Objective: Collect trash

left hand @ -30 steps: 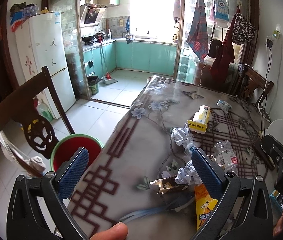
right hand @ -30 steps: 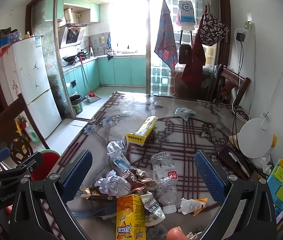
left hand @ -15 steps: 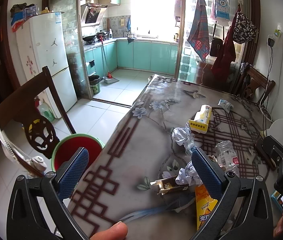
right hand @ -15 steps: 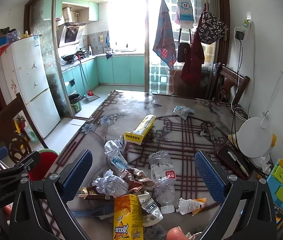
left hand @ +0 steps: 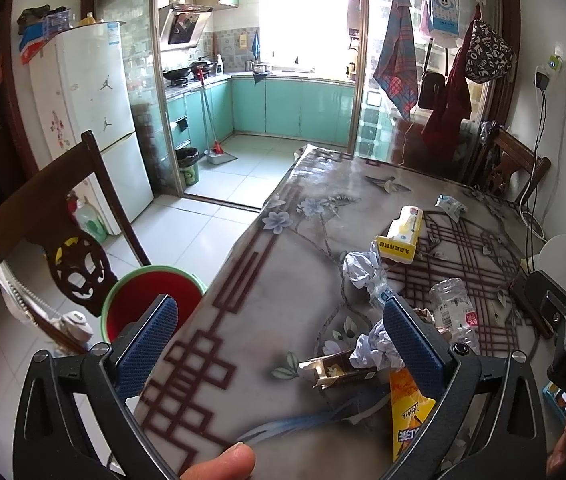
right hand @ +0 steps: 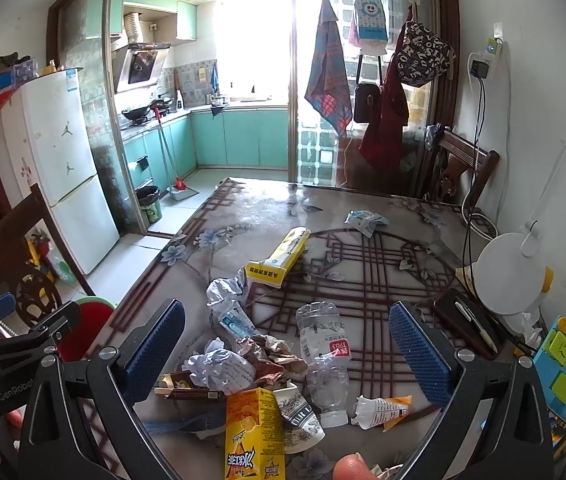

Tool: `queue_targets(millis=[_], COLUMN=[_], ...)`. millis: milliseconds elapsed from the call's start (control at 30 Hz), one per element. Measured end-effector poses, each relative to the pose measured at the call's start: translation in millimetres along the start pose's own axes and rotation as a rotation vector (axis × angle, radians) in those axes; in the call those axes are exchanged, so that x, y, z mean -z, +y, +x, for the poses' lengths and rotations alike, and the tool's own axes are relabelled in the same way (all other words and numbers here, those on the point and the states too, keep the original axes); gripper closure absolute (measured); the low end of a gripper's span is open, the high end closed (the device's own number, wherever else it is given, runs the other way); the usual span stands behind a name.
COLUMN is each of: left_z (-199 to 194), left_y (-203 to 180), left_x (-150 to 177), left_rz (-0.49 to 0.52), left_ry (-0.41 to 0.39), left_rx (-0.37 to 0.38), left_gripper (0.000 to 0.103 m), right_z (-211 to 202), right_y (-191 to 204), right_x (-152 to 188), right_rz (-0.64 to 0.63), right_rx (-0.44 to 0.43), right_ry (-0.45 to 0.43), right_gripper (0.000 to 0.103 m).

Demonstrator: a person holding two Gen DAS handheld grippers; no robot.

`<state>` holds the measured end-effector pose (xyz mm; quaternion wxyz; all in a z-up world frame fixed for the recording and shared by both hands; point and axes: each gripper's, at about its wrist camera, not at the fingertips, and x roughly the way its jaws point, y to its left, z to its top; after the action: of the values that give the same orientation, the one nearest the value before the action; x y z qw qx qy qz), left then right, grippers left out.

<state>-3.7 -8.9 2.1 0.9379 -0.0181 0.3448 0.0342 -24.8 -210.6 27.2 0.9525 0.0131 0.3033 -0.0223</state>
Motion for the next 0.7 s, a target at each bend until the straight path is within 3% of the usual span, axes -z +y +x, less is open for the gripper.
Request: queue_targets(millis=[500,700], left_z=[1,1], left_y=[-1,0], left_x=[0,-1], left_rz=[0.001,0.001], left_ry=[0.005,-0.007], left_rx=[-0.004,0.063], left_gripper=[0.000,0.000], right_z=[2,0], right_y=[-4,-28], right_x=[4,17], right_rz=[0.007,0.095], right_rx=[-0.012,-0.052], right_ry=[0.002,0.012], right_gripper=[0.000,0.000])
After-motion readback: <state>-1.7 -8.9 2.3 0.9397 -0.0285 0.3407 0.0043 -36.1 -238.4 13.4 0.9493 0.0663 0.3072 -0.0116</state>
